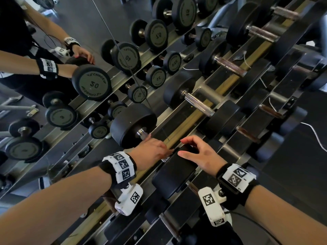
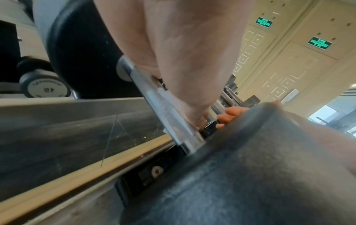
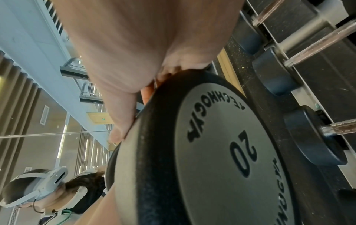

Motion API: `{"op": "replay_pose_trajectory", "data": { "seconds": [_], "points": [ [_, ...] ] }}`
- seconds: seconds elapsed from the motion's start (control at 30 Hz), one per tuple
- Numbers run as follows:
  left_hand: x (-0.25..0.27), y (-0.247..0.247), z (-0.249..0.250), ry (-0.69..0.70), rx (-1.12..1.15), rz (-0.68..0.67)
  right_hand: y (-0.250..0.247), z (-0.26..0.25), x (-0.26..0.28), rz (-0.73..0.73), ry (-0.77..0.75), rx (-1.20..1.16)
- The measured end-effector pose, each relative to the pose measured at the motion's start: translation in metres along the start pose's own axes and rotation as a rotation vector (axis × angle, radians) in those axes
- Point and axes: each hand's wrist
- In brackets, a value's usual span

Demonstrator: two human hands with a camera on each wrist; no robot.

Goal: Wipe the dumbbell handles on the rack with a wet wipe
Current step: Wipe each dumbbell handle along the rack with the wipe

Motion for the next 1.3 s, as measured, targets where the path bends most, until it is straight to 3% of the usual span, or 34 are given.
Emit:
{"op": "replay_pose_trajectory", "data": {
  "seconds": [0.23,0.43,0.6,0.83,1.0,1.07,1.2,1.3],
  "points": [
    [-0.006,-0.02,-0.01,-0.055,-0.038,-0.043,0.002,0.0,0.001,0.014,0.028,-0.02],
    [-0.004,-0.014,-0.005,0.105,0.003,-0.049,0.001,0.003,0.0,0.023,0.023,0.001],
    [-0.009,-0.02,-0.019,-0.003,-0.075,-0.042,0.0,0.006,-0.002,0.021,0.028,0.019],
    [-0.011,-0.004,-0.001,0.15,-0.082,0.047,-0.001,0.009,-0.001,-0.004,-0.007,0.032],
    [-0.014,-0.01,-0.036,0.014,-0.236,-0.015,0.005,0.015,0.004,-0.001,-0.041,0.01],
    [-0.014,-0.006,-0.03,0.024,-0.211,0.034,0.005,0.016,0.004,0.006,-0.052,0.012],
    [-0.01,0.006,-0.005,0.203,-0.042,0.13,0.005,0.019,0.001,0.018,-0.07,0.006],
    [-0.013,-0.003,-0.013,0.124,-0.084,0.084,0.005,0.02,0.001,0.02,-0.062,-0.016]
  ]
}}
Point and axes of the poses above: each hand's wrist, its own x-axis away from the middle knuckle, its own y-axis out of the palm, z = x × y, and after that the axes turned 7 degrees about -x, right-handed
